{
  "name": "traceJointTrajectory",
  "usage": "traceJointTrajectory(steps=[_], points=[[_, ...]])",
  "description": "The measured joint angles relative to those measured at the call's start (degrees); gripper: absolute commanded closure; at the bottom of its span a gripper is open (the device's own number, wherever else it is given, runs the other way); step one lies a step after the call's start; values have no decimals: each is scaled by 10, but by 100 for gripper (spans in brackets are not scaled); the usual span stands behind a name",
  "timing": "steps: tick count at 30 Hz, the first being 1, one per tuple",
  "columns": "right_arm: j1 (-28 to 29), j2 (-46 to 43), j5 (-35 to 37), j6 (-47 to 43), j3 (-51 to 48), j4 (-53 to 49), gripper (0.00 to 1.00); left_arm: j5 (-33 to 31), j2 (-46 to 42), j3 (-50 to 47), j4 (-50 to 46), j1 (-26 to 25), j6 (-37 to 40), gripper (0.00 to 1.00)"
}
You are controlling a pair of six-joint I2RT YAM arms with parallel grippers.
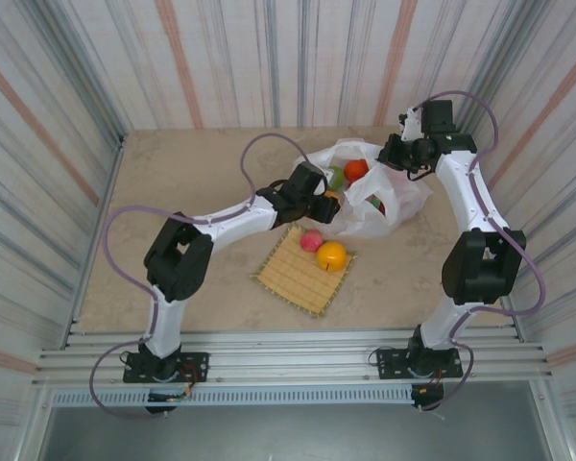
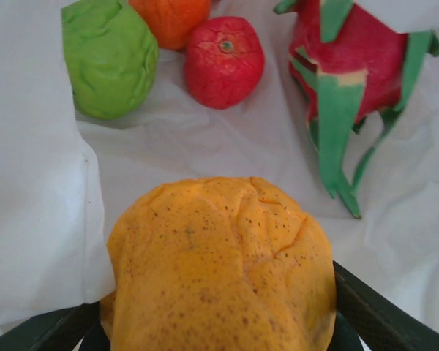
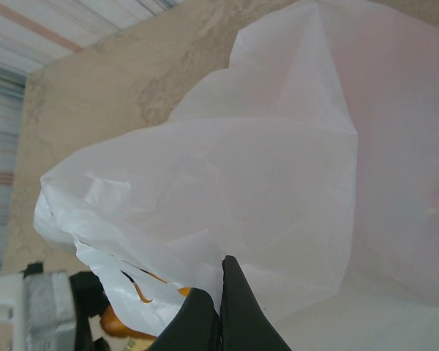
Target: Place the fruits into the plastic bag
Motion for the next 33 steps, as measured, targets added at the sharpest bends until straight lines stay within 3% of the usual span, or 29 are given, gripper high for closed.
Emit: traceJointTrajectory(steps=[11, 33], points=[[1, 0, -2, 0, 0, 0, 100, -12, 139, 190, 4, 4, 4, 35], [20, 0, -14, 42, 15, 31, 100, -108, 311, 409, 87, 7, 37, 31]])
